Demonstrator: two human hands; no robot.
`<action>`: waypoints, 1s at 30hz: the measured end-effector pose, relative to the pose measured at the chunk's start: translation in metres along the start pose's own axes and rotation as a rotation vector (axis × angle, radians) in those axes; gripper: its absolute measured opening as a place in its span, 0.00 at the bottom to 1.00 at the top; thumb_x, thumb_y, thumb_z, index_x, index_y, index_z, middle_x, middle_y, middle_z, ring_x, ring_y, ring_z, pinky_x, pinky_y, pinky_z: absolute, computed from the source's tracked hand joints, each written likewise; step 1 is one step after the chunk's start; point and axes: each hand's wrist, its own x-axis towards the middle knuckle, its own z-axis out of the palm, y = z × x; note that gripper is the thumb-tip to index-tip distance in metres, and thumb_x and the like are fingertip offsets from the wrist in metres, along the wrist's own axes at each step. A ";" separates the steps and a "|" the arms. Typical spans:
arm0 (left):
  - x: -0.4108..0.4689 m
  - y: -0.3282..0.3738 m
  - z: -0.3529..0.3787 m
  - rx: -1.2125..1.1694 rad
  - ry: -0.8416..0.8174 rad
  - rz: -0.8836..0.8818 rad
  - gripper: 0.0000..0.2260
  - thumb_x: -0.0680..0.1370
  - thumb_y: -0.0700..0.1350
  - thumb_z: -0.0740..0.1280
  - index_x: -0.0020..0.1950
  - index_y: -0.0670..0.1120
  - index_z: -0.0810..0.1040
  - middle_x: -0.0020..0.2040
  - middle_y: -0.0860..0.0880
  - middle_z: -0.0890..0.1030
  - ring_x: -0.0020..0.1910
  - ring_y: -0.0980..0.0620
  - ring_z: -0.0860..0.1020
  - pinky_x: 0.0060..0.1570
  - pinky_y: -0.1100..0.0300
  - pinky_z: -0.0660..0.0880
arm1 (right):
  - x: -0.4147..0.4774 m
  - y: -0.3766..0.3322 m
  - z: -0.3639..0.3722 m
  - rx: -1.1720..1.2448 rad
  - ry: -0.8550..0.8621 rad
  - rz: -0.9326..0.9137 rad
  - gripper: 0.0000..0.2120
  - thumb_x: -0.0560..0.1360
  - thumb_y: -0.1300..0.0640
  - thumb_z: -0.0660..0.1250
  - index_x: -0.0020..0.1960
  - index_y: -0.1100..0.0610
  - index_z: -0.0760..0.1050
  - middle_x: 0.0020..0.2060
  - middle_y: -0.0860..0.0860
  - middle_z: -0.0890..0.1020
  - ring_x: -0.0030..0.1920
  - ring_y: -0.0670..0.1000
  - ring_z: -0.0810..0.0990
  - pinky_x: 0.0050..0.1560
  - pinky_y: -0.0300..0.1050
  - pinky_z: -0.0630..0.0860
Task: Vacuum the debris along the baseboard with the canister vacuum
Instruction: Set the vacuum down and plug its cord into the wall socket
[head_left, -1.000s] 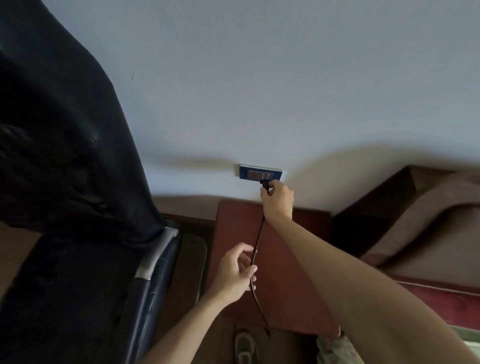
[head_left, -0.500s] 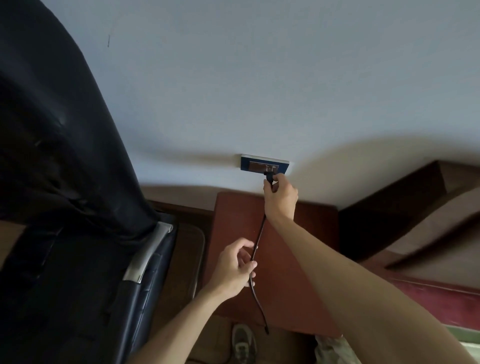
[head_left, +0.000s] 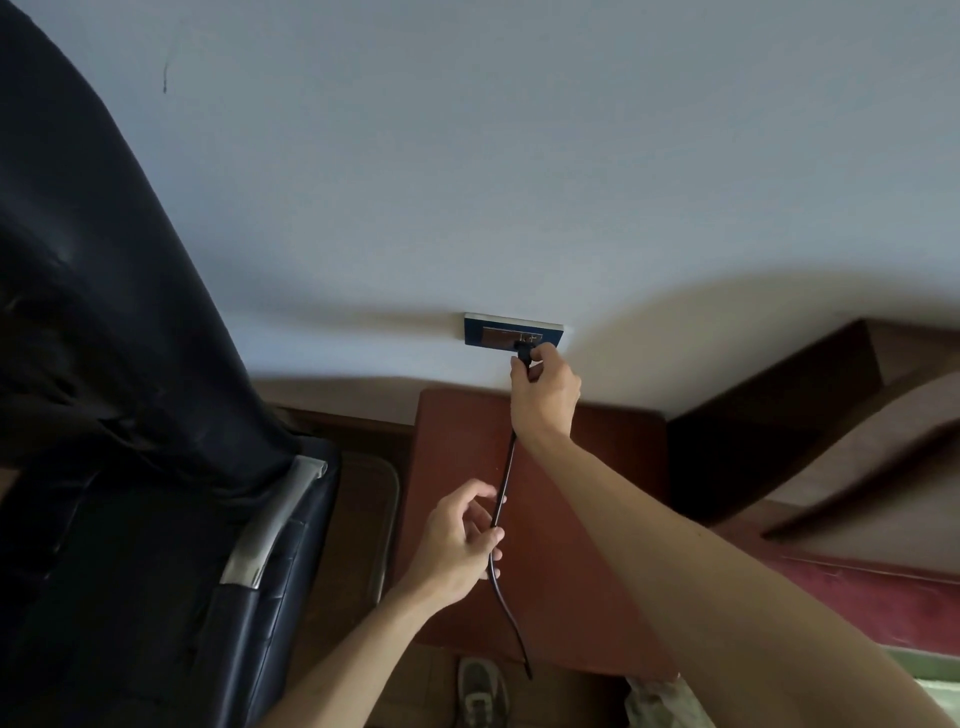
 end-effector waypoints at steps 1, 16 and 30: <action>0.001 0.000 0.000 -0.002 0.000 -0.002 0.14 0.76 0.32 0.68 0.56 0.48 0.77 0.41 0.44 0.75 0.35 0.46 0.81 0.37 0.40 0.82 | 0.001 0.000 0.000 0.002 -0.006 0.006 0.04 0.78 0.60 0.65 0.48 0.61 0.76 0.30 0.51 0.76 0.38 0.59 0.78 0.43 0.52 0.75; 0.009 0.001 -0.001 -0.058 -0.013 0.045 0.13 0.76 0.30 0.67 0.54 0.47 0.78 0.39 0.45 0.74 0.34 0.47 0.80 0.36 0.38 0.81 | 0.010 -0.001 0.002 0.062 0.049 0.051 0.02 0.77 0.61 0.68 0.46 0.60 0.76 0.26 0.48 0.74 0.29 0.49 0.72 0.39 0.44 0.71; 0.019 -0.002 -0.006 0.003 -0.003 0.074 0.13 0.76 0.30 0.67 0.54 0.47 0.78 0.39 0.45 0.75 0.33 0.47 0.81 0.35 0.42 0.82 | 0.016 -0.009 0.007 0.020 0.057 0.096 0.03 0.76 0.60 0.68 0.44 0.58 0.75 0.30 0.48 0.75 0.38 0.56 0.76 0.44 0.47 0.73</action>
